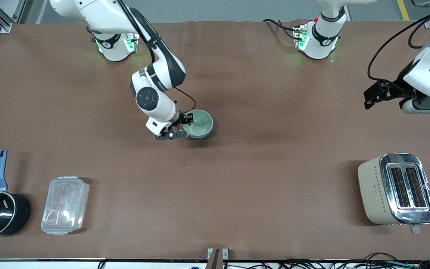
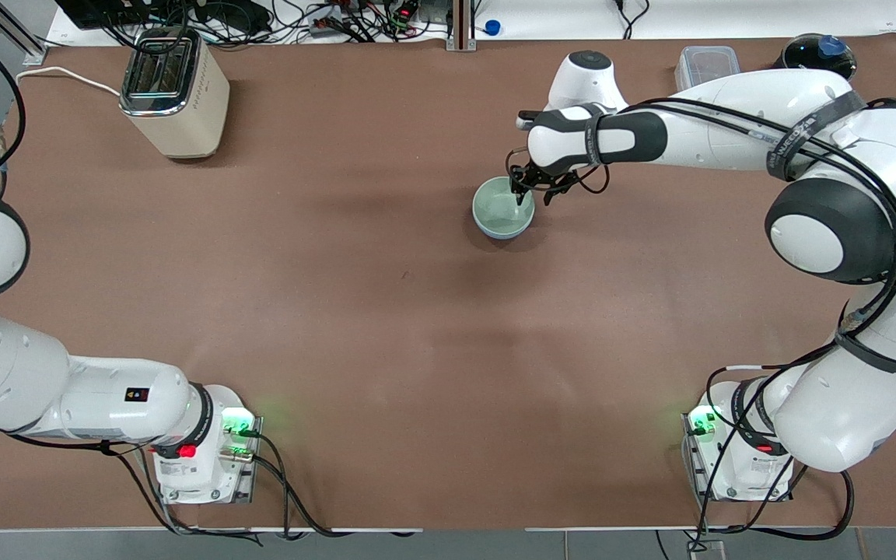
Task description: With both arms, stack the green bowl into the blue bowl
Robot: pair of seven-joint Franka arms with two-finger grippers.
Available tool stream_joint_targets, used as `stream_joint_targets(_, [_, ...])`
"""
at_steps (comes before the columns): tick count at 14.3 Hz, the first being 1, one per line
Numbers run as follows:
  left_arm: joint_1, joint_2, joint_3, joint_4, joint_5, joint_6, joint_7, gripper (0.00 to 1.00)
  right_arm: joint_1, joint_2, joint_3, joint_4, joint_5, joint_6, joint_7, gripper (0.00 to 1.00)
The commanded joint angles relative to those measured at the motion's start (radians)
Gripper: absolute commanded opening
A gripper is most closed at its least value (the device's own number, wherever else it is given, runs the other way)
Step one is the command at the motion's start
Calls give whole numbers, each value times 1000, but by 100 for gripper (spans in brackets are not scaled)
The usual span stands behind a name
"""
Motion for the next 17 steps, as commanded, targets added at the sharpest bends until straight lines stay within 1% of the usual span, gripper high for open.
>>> stream_joint_targets(1, [-3,-4,-2,5,-5,6,-2,100,-27,-102,-19,-2,9,-79,-18,100])
stream_joint_targets(2, [-1,-5,-3,4,-3,6,-3,100,-46,-130,-22,4,6,-106,-19,100])
stream_joint_targets(3, [5,-8,-14,2,-5,5,-2,100,-78,-163,-22,13,-20,-132,-22,100])
stream_joint_targets(4, [5,-14,-15,-2,-3,5,-2,100,-111,-195,-22,22,-65,-153,-28,100])
stream_joint_targets(6, [8,-28,-17,-15,-3,-7,-2,100,-159,-252,-23,45,-189,-198,-28,100])
stream_joint_targets(7, [11,-43,-19,-25,-3,-7,-2,100,-199,-269,-23,62,-210,-227,-28,100])
stream_joint_targets(9, [16,-65,-19,-48,-5,-6,-2,100,-262,-314,-22,102,-213,-267,-33,100])
stream_joint_targets(11, [17,-86,-19,-68,-5,-7,-2,100,-314,-351,-23,117,-219,-267,-35,100])
stream_joint_targets(13, [31,-92,-17,-72,-5,-21,21,100,-388,-361,-23,160,-222,-281,-77,100])
stream_joint_targets(15, [31,-91,-12,-67,-5,-38,21,100,-444,-366,-23,247,-227,-388,-116,100])
stream_joint_targets(16, [31,-91,-11,-67,-5,-38,21,100,-464,-365,-23,292,-244,-432,-125,100])
stream_joint_targets(17, [31,-89,-11,-62,-5,-40,21,100,-486,-365,-22,344,-280,-481,-146,100])
